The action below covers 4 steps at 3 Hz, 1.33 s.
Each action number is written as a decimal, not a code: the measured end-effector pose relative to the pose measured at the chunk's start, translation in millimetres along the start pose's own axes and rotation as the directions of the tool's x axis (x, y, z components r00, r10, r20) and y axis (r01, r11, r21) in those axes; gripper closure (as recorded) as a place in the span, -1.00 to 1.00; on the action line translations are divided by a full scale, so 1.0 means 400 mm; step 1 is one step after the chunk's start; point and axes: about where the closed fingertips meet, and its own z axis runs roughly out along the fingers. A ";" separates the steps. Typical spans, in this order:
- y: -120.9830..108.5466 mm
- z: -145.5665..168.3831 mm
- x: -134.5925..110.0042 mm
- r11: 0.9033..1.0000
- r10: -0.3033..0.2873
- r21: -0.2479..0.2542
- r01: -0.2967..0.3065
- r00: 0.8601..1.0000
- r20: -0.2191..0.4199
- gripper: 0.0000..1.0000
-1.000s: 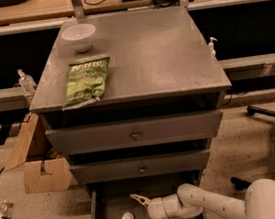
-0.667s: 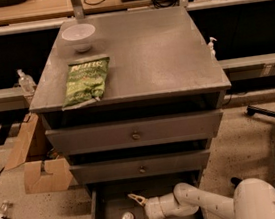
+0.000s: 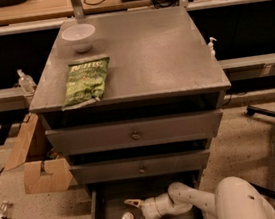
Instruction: Pick coke can from bottom drawer and place on counter
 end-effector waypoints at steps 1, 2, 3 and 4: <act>0.010 0.043 0.022 0.999 0.019 -0.049 -0.020 1.000 -0.014 -0.18; -0.001 0.060 -0.044 0.997 0.045 -0.063 -0.045 0.999 -0.008 0.31; -0.024 0.024 -0.162 0.997 0.064 -0.038 -0.064 0.998 -0.006 0.75; -0.003 -0.085 -0.396 0.994 0.092 -0.059 -0.090 0.995 0.037 1.00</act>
Offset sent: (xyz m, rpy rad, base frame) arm -0.0147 0.0499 0.0489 -0.0056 0.1073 0.0748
